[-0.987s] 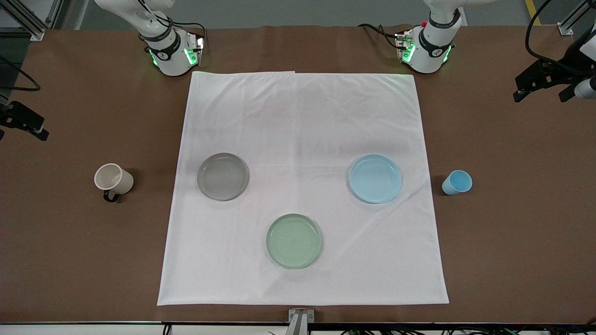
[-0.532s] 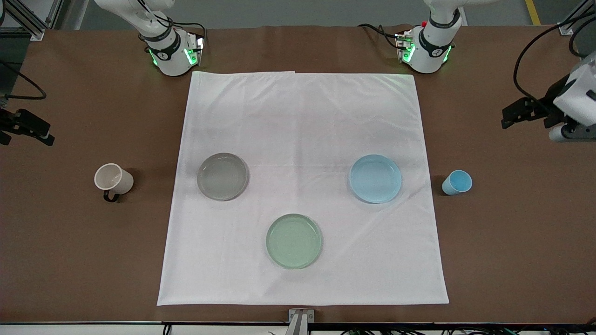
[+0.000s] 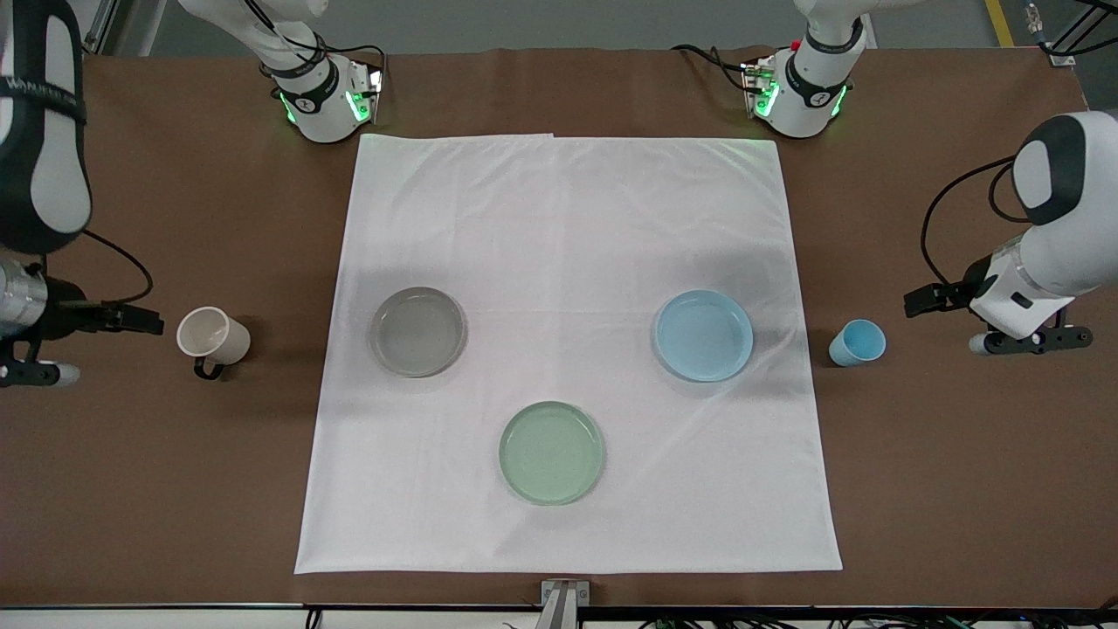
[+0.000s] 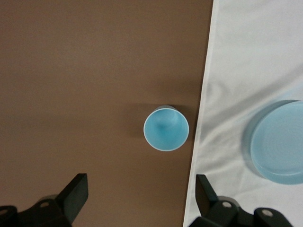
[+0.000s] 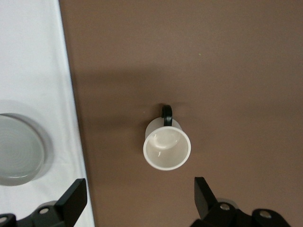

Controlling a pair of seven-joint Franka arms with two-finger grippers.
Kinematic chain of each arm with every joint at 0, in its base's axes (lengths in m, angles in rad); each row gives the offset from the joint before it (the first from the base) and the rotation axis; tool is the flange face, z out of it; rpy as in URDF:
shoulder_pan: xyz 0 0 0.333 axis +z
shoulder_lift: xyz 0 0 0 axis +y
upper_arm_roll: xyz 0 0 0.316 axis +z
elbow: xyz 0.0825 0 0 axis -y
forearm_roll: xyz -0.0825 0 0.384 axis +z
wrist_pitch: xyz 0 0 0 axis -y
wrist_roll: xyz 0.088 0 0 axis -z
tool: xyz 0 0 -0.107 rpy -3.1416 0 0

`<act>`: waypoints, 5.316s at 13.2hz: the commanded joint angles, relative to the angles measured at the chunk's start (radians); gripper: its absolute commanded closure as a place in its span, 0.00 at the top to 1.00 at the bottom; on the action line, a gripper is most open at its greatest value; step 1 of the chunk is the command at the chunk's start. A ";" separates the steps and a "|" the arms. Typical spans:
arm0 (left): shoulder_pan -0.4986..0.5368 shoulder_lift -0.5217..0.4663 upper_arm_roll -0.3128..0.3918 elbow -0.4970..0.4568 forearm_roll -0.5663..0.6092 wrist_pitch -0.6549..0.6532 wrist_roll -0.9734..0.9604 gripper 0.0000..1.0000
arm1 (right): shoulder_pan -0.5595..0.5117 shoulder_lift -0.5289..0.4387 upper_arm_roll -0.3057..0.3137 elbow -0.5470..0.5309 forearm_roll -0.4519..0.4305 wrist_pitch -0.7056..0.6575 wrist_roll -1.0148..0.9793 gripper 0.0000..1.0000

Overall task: Place blue cup in blue plate and white mug in gray plate
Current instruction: 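Grasp the white mug with the right gripper while the left gripper grasps the cup, then carry the blue cup with the left gripper onto the blue plate, then lower the mug onto the gray plate while the left gripper withdraws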

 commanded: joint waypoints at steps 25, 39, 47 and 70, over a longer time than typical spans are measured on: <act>-0.088 0.153 -0.271 -0.177 0.011 0.364 -0.627 0.00 | -0.088 0.181 0.009 -0.355 0.087 0.662 -0.174 0.44; -0.126 0.207 -0.260 0.264 0.080 0.046 -0.674 1.00 | 0.021 0.063 0.012 -0.248 0.087 0.341 -0.117 0.03; -0.001 0.082 -0.260 0.511 0.166 -0.350 -0.417 1.00 | 0.439 0.046 0.012 -0.250 0.087 0.314 0.366 0.04; -0.122 -0.255 -0.012 0.354 -0.047 -0.572 -0.043 1.00 | 0.519 0.198 0.014 -0.253 0.096 0.499 0.447 1.00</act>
